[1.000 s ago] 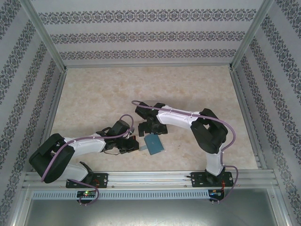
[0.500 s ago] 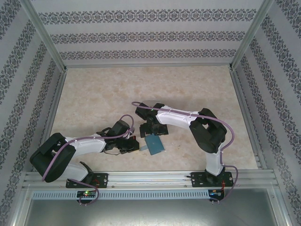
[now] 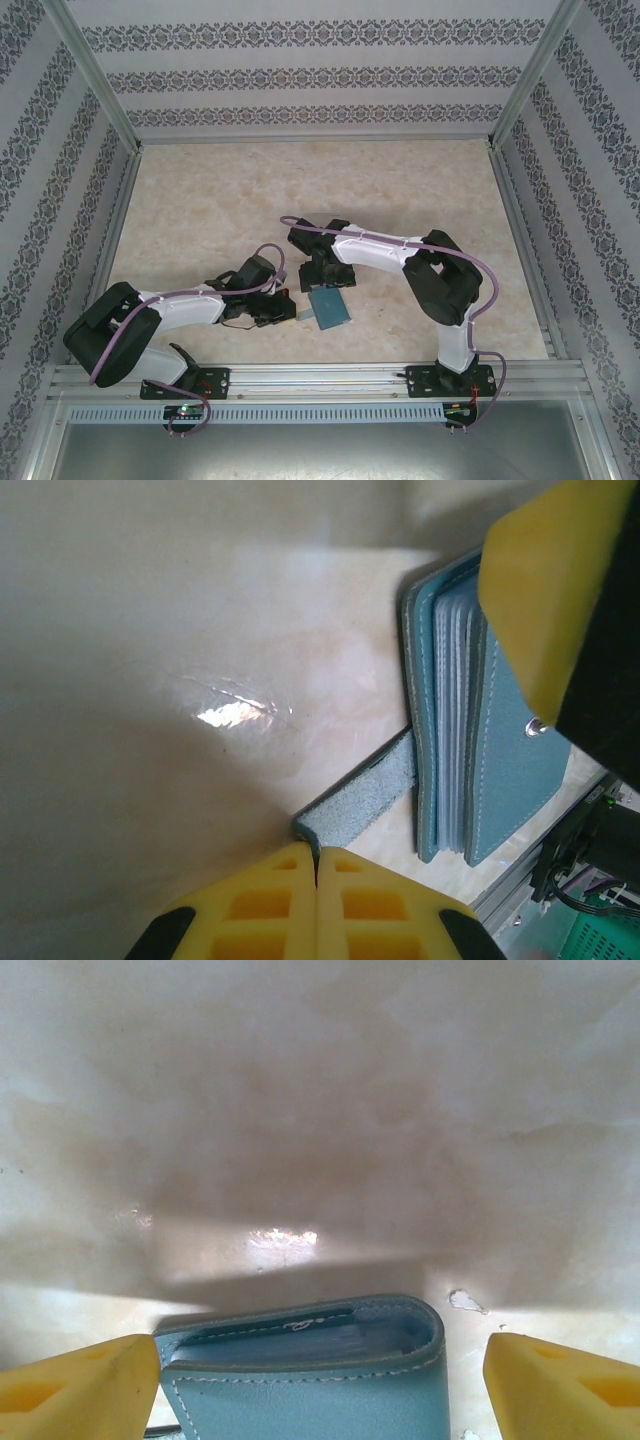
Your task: Take the credit cards out of the card holder
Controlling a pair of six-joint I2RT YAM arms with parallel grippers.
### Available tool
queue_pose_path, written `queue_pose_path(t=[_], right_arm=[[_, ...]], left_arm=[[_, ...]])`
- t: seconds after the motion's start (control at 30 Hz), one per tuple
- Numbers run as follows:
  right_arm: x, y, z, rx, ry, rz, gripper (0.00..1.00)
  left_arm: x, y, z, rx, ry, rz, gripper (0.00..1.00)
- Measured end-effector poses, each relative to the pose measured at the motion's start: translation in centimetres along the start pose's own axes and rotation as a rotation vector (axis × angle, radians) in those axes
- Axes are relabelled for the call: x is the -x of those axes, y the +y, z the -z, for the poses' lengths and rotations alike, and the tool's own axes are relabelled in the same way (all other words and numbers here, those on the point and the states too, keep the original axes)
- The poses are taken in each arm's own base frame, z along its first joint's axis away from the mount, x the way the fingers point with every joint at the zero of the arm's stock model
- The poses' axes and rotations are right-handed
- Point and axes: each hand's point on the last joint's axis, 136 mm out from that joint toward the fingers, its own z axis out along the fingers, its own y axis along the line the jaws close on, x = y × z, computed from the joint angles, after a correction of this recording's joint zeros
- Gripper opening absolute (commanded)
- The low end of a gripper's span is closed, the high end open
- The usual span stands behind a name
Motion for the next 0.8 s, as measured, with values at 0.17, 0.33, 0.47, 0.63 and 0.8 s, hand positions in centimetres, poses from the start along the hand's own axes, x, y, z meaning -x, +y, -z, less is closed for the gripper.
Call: queue_pose_path(t=[0.17, 0.33, 0.47, 0.63, 0.8], right_arm=[[-0.2, -0.2, 0.7, 0.0, -0.002, 0.0, 0.82], [-0.2, -0.5, 1.6, -0.003, -0.016, 0.0, 0.8], [-0.3, -0.9, 2.5, -0.01, -0.027, 0.0, 0.8], [-0.5, -1.3, 3.2, -0.02, -0.035, 0.0, 0.79], [-0.6, -1.7, 3.8, -0.029, -0.043, 0.0, 0.78]], left_arm=[[0.0, 0.0, 0.0, -0.003, 0.005, 0.002, 0.0], [0.0, 0.0, -0.1, -0.007, 0.011, 0.009, 0.0], [0.0, 0.0, -0.2, -0.012, 0.012, 0.007, 0.0], [0.0, -0.1, -0.2, -0.015, 0.014, 0.007, 0.0], [0.1, 0.0, -0.2, -0.017, 0.017, 0.011, 0.0]])
